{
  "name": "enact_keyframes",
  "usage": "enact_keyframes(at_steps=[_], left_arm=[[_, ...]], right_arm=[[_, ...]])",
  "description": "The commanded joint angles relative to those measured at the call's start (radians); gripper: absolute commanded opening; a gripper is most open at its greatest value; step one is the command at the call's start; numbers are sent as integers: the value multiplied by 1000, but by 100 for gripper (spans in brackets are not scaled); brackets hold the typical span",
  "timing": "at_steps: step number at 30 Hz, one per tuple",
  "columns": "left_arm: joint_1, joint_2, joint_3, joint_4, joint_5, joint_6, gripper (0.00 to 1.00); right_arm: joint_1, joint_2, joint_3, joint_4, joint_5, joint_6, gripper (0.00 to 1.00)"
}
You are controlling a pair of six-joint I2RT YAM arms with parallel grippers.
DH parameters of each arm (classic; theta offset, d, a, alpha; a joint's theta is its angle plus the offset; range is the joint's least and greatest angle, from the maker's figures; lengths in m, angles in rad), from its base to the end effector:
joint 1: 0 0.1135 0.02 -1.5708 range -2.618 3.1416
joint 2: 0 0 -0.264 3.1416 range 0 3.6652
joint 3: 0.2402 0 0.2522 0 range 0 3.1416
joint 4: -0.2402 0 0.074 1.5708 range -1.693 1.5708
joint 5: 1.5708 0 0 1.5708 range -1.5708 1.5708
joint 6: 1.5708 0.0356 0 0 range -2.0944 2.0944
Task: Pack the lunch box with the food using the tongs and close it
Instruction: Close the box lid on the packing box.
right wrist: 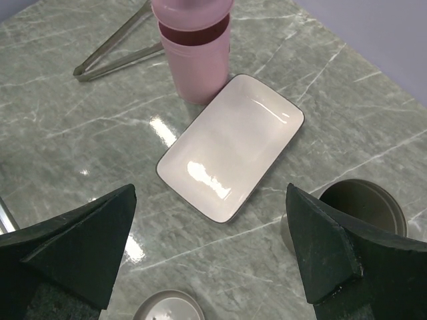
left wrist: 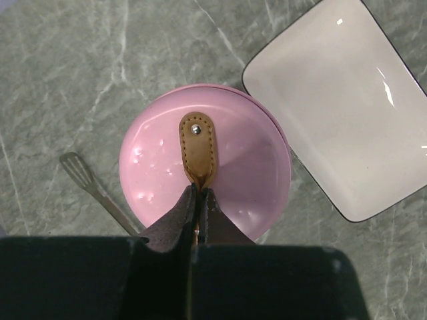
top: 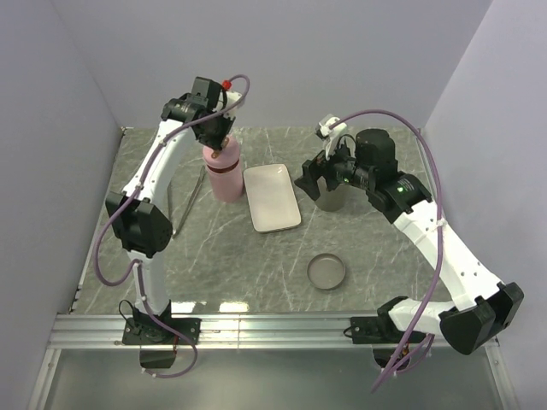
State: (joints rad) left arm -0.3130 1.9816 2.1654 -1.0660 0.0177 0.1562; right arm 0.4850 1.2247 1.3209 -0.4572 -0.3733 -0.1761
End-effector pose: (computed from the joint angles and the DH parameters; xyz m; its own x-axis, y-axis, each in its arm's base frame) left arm 0.4041 -0.1314 0.3747 -0.6761 0.3823 -0.6298 0.4290 0.8993 0.0854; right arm 0.2317 0.1368 0.4072 -0.1787 -0.2786 -0.9436 -0.7793 0.6256 -0.0371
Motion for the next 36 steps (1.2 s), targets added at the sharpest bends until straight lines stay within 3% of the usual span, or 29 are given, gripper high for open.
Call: enact_keyframes(at_steps=[1,36], left_arm=[[-9,26,53,-28,-15,20,1],[-54,31,-35,-38,-82,32,1]], right_arm=[[-11,-34,-12,22,11,-10,100],[-20,-33,-20,29,-4,-13,100]])
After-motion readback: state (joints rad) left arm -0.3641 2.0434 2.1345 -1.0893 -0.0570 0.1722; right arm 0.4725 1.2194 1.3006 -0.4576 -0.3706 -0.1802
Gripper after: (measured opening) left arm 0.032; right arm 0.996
